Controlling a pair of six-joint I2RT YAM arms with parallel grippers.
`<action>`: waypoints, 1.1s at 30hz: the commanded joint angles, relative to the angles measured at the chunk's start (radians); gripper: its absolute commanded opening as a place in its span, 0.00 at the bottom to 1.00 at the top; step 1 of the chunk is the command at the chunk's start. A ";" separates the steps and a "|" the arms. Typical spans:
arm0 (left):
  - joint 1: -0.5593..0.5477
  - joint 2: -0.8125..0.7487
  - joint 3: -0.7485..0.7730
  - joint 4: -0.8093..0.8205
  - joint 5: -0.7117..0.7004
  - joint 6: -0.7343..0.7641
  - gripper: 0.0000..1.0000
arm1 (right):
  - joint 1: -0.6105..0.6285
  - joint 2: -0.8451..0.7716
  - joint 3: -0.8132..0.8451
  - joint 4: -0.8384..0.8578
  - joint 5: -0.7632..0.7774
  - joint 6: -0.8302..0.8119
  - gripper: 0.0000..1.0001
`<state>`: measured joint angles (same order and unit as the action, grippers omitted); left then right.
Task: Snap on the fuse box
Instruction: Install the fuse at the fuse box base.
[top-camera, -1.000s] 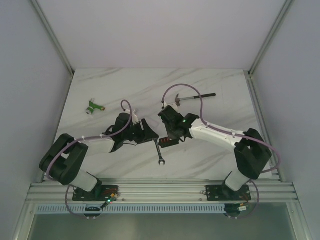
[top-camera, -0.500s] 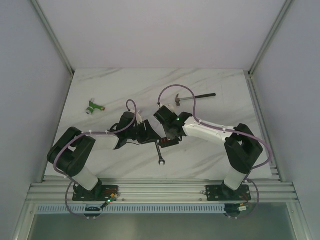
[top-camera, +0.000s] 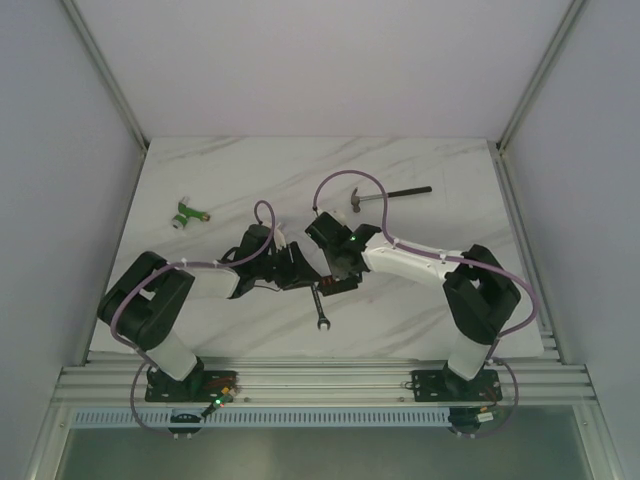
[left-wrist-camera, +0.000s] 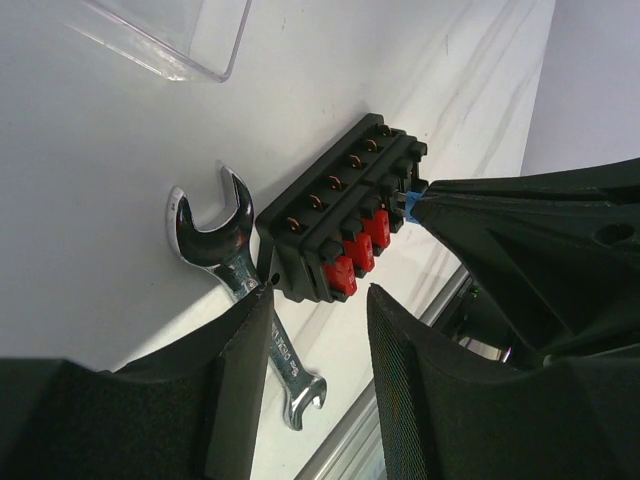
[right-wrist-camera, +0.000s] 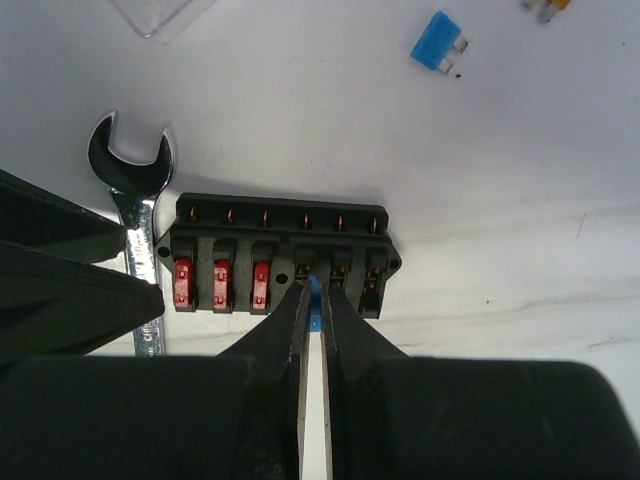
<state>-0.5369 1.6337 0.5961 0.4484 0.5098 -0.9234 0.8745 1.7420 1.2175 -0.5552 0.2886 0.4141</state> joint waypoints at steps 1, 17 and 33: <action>-0.003 0.017 0.018 0.004 0.019 -0.005 0.51 | 0.013 0.020 0.029 0.003 0.008 -0.006 0.00; -0.012 0.047 0.027 0.018 0.020 -0.018 0.51 | 0.024 0.032 0.024 0.010 0.018 0.004 0.00; -0.012 0.048 0.030 0.007 0.016 -0.022 0.51 | 0.032 0.020 0.033 -0.015 0.067 0.017 0.00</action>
<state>-0.5446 1.6703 0.6033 0.4496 0.5163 -0.9413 0.8970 1.7573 1.2186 -0.5541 0.3241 0.4171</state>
